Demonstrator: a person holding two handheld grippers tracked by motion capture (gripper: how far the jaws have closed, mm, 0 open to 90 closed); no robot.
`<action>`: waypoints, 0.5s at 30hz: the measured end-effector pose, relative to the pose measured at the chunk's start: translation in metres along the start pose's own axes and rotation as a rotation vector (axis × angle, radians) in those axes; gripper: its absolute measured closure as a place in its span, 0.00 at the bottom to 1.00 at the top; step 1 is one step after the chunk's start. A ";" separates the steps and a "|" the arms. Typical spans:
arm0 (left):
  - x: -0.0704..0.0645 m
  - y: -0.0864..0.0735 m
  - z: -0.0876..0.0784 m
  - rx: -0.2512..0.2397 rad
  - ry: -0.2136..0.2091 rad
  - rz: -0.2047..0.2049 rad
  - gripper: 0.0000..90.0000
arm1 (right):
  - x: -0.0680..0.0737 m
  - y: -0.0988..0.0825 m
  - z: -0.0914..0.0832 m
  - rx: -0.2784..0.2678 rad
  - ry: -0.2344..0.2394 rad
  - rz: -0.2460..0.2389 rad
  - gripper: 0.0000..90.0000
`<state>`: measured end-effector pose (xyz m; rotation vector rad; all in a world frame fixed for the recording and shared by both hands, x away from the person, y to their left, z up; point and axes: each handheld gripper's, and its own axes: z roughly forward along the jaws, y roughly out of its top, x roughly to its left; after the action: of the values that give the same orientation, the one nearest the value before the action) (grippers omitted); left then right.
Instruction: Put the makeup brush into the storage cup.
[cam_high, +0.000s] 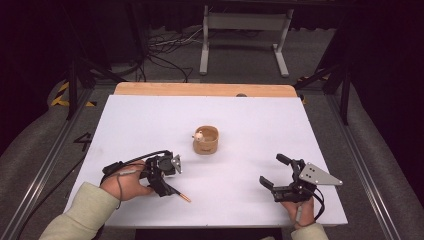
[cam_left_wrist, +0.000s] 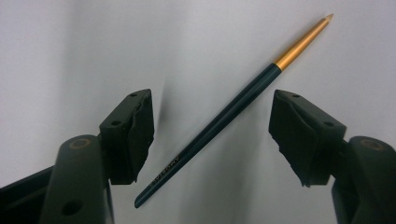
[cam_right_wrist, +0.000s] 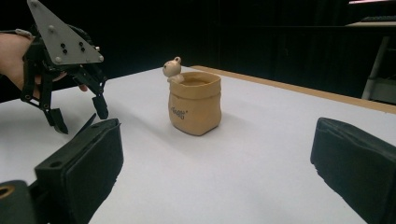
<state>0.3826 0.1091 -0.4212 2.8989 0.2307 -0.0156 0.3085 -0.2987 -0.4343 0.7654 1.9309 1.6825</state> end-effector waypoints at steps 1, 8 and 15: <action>0.000 0.000 0.000 0.000 -0.001 0.002 0.38 | 0.000 0.000 0.000 0.000 0.004 0.000 0.03; 0.000 0.000 0.002 0.015 0.003 0.014 0.48 | 0.000 0.000 0.000 0.000 0.006 0.002 0.03; -0.001 -0.001 0.005 0.039 0.021 0.039 0.54 | -0.002 -0.001 0.000 0.000 0.005 0.011 0.03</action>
<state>0.3812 0.1087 -0.4265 2.9429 0.1793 0.0169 0.3093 -0.3002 -0.4351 0.7737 1.9336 1.6919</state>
